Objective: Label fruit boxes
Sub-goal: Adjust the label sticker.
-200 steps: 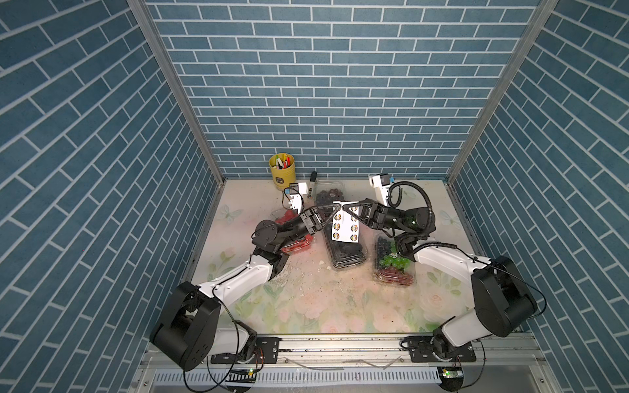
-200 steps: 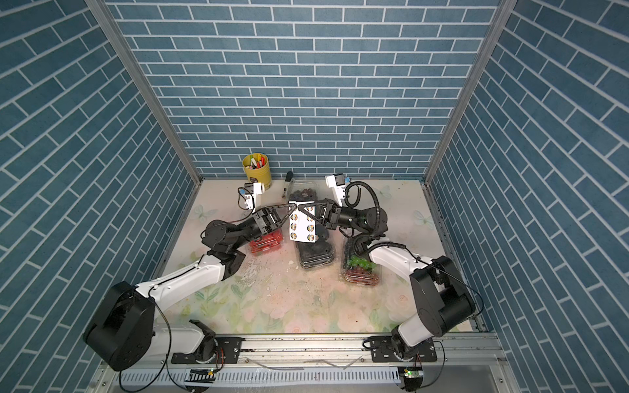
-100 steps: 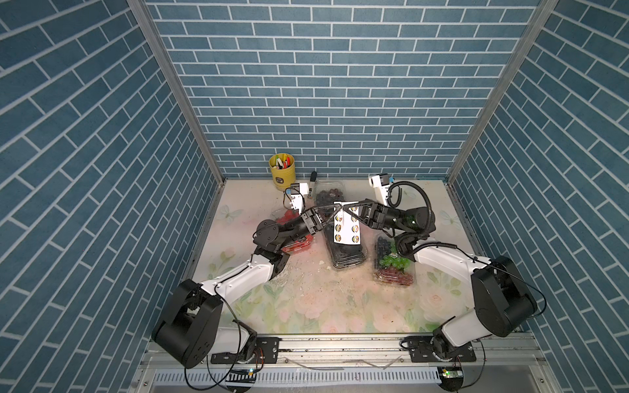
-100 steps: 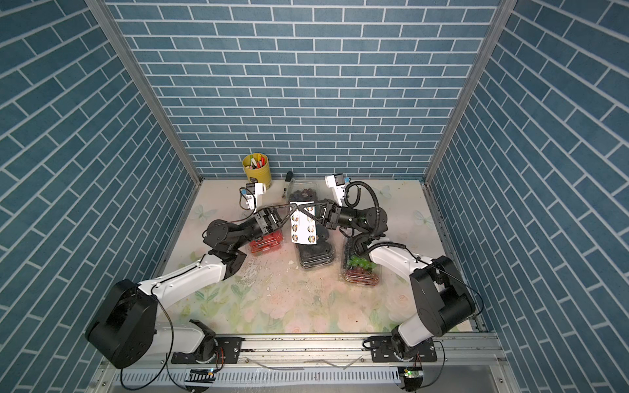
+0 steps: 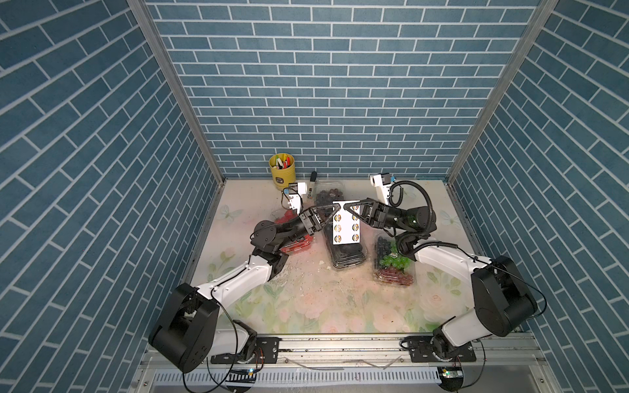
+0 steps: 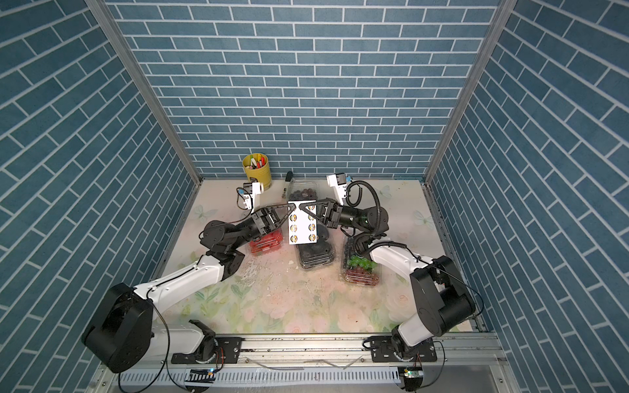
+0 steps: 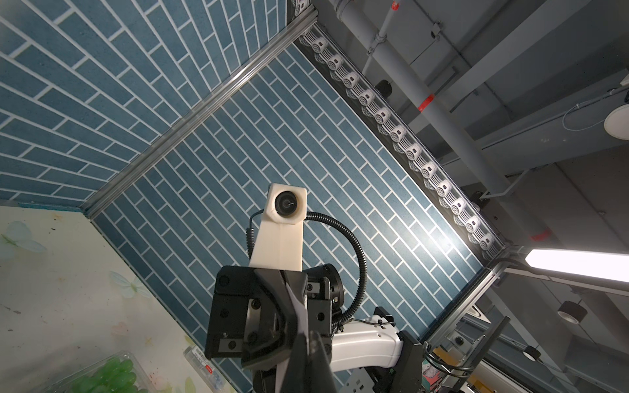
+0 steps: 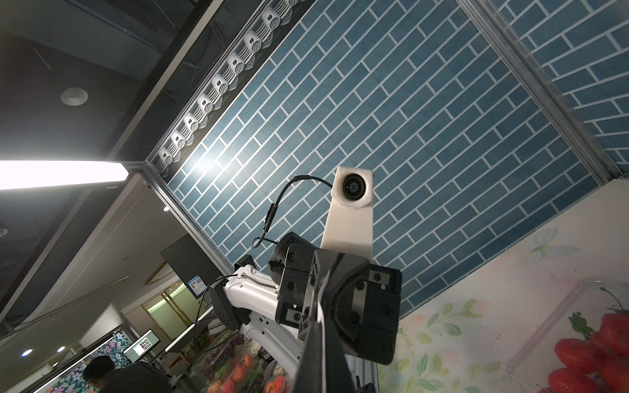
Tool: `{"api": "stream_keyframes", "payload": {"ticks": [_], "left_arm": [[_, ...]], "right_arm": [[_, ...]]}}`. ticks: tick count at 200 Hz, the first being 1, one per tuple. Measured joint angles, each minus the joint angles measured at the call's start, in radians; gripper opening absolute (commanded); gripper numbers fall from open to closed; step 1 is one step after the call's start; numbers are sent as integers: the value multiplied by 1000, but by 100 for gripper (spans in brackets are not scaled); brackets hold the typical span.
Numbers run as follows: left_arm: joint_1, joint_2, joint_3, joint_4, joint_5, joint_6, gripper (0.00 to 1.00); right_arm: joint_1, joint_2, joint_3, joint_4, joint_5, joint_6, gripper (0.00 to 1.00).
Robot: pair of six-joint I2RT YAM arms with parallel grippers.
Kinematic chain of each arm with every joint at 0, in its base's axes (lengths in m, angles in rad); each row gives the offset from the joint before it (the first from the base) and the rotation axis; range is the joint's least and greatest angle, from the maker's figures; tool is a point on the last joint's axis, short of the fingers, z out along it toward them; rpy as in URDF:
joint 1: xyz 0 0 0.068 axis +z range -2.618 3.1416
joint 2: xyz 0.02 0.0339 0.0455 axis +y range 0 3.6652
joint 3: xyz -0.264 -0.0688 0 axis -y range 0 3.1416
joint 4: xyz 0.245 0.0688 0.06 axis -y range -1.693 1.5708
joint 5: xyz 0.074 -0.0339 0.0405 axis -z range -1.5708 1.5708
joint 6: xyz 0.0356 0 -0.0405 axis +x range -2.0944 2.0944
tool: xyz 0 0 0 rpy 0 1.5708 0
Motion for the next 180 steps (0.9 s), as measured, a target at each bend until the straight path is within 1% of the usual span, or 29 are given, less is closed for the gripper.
{"api": "stream_keyframes", "payload": {"ticks": [55, 180], "left_arm": [[1, 39, 0, 36, 0, -18, 0], [0, 40, 0, 36, 10, -19, 0]], "right_arm": [[11, 0, 0, 0, -6, 0, 0], [27, 0, 6, 0, -6, 0, 0]]}}
